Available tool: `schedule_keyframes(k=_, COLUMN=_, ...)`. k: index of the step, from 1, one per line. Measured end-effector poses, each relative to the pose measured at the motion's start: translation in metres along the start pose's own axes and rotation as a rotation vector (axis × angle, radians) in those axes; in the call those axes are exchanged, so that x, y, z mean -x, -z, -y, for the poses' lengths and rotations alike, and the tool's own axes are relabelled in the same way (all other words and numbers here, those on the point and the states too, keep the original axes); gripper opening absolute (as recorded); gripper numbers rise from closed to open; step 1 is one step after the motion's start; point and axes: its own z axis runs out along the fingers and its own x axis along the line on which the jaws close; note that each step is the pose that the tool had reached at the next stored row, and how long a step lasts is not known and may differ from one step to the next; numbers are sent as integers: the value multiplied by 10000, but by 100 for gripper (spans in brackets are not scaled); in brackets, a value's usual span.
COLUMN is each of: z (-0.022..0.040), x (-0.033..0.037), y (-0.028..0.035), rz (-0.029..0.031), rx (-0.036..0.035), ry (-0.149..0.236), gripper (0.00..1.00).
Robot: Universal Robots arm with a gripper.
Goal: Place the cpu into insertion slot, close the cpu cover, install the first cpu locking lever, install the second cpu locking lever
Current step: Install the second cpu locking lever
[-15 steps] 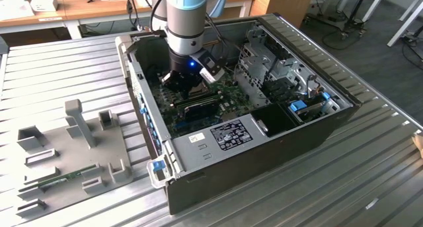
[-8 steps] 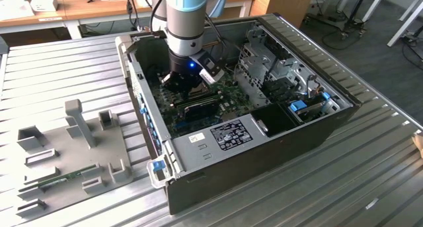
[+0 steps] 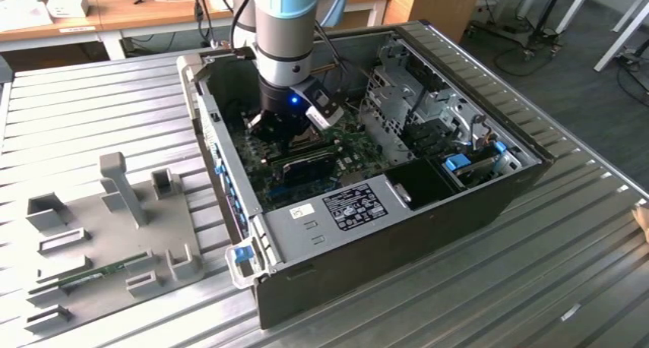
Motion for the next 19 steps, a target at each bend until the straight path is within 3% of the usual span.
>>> schedule_keyframes(k=11, z=-9, x=0, y=0, rz=0, rx=0, ry=-2, gripper=10)
schedule_keyframes(k=19, z=-14, x=2, y=40, rz=2, rx=1, ry=-3, gripper=10)
